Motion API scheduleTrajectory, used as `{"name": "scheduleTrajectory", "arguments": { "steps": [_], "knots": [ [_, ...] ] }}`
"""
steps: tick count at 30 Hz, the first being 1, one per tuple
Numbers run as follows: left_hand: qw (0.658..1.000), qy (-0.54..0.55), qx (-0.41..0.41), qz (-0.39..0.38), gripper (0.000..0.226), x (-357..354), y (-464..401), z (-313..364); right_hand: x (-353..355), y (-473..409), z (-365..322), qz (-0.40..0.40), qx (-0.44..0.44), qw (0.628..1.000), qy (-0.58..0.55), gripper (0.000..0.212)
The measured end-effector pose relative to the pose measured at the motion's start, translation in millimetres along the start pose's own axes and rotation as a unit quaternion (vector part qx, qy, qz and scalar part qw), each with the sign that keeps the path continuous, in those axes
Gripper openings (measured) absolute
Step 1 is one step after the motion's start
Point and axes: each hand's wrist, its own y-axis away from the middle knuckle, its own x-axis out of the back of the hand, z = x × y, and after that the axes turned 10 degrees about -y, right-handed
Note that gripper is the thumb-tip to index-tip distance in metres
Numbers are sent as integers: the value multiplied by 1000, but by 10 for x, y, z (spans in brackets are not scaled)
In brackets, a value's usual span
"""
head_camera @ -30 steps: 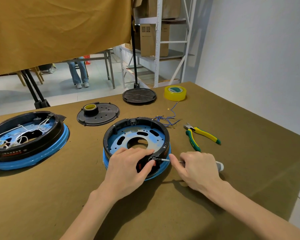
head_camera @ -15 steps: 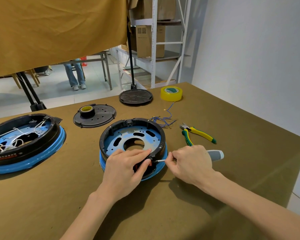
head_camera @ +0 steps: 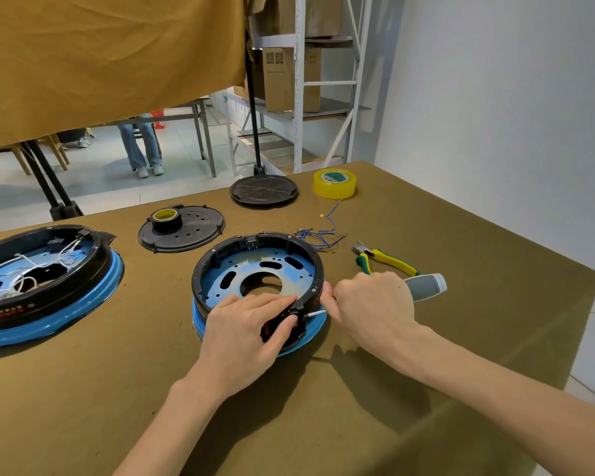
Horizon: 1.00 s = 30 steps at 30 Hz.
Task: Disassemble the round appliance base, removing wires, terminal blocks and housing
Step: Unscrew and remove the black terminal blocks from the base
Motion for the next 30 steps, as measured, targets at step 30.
{"name": "scheduleTrajectory", "arguments": {
  "steps": [30],
  "knots": [
    [1000, 27, -2, 12, 40, 24, -9, -71, -102, -29, 196, 80, 64, 993, -59, 56]
  ]
}}
